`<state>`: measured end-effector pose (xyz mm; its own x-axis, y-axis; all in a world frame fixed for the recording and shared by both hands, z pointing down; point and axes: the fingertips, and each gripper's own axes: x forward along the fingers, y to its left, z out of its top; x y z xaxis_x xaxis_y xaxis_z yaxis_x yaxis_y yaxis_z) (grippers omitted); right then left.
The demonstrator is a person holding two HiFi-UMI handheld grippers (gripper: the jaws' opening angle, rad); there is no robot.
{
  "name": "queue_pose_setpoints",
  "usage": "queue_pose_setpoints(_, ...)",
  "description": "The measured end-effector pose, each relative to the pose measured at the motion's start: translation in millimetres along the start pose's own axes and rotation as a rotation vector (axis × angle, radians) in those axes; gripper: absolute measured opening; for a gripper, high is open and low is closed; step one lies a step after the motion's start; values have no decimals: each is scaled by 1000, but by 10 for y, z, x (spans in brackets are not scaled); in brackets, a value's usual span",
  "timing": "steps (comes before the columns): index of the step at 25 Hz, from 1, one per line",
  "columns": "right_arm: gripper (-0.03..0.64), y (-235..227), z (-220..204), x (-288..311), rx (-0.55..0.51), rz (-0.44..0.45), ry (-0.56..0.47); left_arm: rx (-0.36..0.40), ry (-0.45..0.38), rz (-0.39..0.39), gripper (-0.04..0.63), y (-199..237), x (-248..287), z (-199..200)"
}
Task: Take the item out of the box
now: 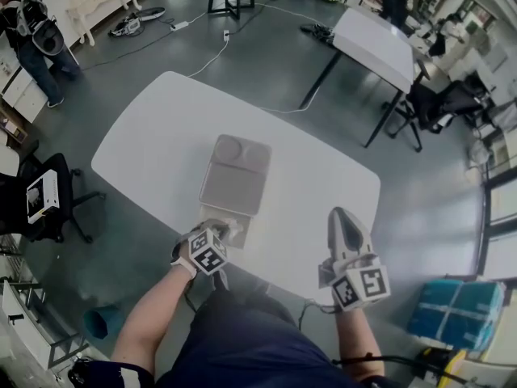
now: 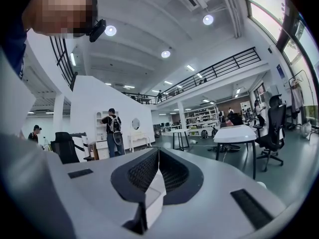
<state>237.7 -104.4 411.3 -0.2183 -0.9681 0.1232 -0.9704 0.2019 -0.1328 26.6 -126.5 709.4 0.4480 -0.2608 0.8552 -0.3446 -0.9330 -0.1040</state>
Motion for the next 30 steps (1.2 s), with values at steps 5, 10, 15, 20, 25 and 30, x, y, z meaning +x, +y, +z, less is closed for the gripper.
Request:
queue_pose_setpoints(5,18,100,7,39,-8,23,-1,-39,-103,56,32,104,-325,151)
queue_pose_setpoints(10,19,162,30,66,-6,48,-5,-102,-228,135,32,277,-766,378)
queue_pose_setpoints(15,18,217,64,113,10,65,-5,-197,-344,158,32,399,-1151,572)
queue_pose_setpoints(20,20,273,95,163,2,79,-9,-249,-474,218,32,557,-1583,809)
queue_pose_setpoints(25,18,310,163,212,-6,93,-15,-271,-603,291,32,757,-2113,1071)
queue_pose_setpoints(30,18,362,269,237,-16,107,-35,-336,-730,338,32,857,-2596,1208)
